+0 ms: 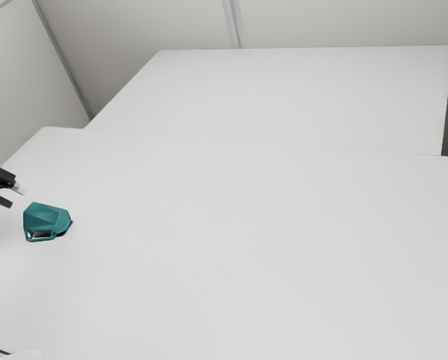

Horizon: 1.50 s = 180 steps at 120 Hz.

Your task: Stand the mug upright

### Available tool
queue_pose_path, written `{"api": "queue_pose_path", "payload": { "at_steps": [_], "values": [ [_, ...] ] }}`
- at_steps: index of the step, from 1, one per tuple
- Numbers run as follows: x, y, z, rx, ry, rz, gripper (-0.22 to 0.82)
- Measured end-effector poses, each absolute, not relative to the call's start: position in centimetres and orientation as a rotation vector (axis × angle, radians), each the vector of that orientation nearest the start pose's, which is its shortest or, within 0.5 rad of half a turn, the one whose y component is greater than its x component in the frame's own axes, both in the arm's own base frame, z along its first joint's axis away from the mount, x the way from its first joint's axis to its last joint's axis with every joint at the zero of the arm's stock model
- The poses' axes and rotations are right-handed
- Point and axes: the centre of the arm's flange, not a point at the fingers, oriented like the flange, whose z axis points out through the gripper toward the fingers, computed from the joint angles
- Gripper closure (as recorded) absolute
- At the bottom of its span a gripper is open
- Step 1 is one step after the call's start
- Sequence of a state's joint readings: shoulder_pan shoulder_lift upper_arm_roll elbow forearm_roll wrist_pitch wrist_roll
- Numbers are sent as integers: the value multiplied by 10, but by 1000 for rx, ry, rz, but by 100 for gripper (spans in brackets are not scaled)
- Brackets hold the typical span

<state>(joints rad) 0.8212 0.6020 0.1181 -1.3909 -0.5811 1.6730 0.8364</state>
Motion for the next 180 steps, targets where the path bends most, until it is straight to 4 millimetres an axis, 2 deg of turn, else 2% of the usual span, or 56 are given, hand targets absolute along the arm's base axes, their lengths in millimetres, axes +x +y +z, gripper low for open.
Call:
{"api": "queue_pose_path", "payload": {
  "at_steps": [11,36,64,83,88,105,118,140,160,172,180],
  "values": [
    [465,515,335,2540,260,286,0],
    [471,509,317,2486,164,359,0],
    [478,484,296,2395,86,395,0],
    [473,473,281,2358,62,392,0],
    [473,472,281,2357,53,395,5],
    [477,469,292,2371,11,415,42],
    [480,467,299,2383,-18,427,59],
    [492,455,311,2395,-74,442,72],
    [506,439,334,2416,-125,451,76],
    [512,421,354,2442,-159,437,77],
    [517,401,372,2466,-189,420,77]
  ]
}}
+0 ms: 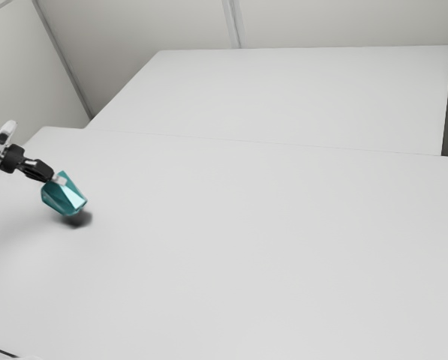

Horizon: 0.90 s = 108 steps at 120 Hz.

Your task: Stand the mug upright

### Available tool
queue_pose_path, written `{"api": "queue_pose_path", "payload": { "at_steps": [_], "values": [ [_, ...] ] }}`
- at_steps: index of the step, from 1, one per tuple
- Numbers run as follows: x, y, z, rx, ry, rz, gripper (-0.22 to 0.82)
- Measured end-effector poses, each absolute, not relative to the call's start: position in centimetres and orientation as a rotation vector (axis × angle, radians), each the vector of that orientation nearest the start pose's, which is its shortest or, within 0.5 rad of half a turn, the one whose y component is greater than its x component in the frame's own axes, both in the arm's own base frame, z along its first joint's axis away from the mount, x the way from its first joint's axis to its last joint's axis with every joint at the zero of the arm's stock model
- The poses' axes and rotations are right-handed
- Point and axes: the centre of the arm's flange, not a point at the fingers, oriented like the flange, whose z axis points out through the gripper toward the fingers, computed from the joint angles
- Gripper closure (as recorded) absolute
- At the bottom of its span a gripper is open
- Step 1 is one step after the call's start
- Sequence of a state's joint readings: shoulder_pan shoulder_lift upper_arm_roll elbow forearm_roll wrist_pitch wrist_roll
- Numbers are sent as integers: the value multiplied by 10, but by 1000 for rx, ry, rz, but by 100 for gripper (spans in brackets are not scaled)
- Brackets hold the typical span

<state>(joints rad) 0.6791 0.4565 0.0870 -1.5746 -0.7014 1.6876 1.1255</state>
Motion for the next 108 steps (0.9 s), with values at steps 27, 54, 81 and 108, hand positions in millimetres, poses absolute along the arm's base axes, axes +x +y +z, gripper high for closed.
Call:
{"api": "queue_pose_path", "payload": {
  "at_steps": [27,54,81,108],
  "values": [
    [539,304,424,2647,-315,303,78],
    [544,208,437,2925,-381,201,78],
    [533,130,441,3136,-320,193,78],
    [525,85,418,3194,-52,176,77]
  ]
}}
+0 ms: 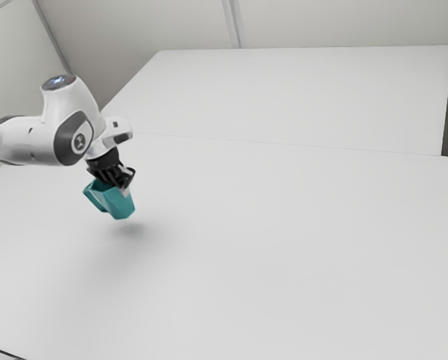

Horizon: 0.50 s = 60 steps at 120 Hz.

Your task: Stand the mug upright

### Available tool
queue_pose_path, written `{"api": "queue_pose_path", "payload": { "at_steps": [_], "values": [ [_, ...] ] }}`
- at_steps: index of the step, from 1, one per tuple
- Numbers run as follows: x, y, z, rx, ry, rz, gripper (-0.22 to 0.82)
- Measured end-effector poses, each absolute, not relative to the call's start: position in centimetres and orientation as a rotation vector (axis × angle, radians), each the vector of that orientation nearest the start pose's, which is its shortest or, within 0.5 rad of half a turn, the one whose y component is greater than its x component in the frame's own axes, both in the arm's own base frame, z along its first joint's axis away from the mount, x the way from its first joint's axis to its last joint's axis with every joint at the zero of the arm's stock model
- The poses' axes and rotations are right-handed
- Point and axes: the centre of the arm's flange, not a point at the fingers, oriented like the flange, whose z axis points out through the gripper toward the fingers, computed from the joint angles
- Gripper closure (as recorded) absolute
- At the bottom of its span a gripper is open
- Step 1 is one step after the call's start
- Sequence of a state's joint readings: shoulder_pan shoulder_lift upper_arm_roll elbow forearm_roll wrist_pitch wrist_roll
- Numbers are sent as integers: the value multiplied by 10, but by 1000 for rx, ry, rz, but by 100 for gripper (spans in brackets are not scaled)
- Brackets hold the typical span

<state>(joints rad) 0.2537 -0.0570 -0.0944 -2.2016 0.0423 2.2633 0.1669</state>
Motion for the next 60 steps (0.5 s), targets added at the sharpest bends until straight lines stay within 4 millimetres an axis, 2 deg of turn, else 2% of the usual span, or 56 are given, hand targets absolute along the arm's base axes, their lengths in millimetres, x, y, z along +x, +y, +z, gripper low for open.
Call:
{"api": "queue_pose_path", "payload": {
  "at_steps": [33,60],
  "values": [
    [530,97,377,-3059,-361,-113,77],
    [535,94,359,-3035,-573,-101,77]
  ]
}}
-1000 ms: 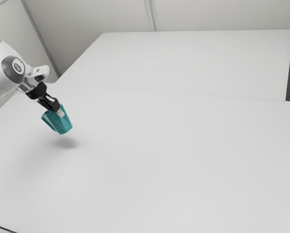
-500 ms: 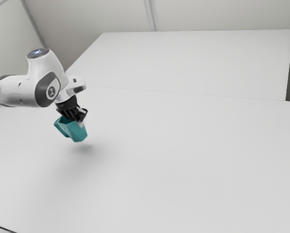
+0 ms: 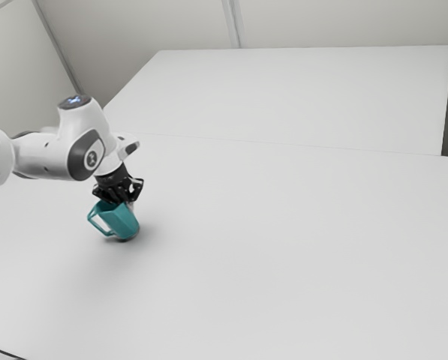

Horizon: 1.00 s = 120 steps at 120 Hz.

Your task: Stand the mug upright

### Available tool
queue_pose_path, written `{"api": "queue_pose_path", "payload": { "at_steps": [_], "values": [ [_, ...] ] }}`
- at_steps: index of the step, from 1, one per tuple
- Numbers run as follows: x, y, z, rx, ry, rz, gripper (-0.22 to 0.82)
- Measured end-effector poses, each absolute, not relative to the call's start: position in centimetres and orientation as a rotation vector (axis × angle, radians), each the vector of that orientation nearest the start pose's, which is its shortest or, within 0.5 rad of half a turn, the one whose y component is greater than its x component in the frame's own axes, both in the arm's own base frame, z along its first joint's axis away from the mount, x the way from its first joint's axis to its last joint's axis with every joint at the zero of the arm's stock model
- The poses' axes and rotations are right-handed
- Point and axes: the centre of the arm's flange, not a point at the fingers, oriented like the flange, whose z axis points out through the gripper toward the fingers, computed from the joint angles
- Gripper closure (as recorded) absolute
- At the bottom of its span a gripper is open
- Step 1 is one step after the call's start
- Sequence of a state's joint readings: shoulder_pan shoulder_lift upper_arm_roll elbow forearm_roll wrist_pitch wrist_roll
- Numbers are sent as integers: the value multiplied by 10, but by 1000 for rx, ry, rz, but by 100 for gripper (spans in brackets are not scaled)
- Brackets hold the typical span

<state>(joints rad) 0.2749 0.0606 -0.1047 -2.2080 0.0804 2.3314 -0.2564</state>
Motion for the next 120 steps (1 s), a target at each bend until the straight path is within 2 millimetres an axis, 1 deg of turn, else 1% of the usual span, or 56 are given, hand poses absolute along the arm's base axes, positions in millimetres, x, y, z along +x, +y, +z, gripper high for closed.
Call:
{"api": "queue_pose_path", "payload": {
  "at_steps": [7,23,29,39,50,68,76,84,95,102,120],
  "values": [
    [536,90,358,-3030,-608,-105,76],
    [537,83,367,-3021,-662,-130,46],
    [537,80,371,-3018,-677,-141,36],
    [536,77,381,-3011,-701,-161,25],
    [534,74,394,-3003,-726,-182,16],
    [531,70,415,-2990,-762,-180,8],
    [533,69,430,-2987,-779,-186,6],
    [537,66,449,-2989,-755,-198,4],
    [546,56,475,-3004,-671,-227,3],
    [551,52,495,-3011,-622,-248,2],
    [559,50,542,-3005,-526,-266,1]
  ]
}}
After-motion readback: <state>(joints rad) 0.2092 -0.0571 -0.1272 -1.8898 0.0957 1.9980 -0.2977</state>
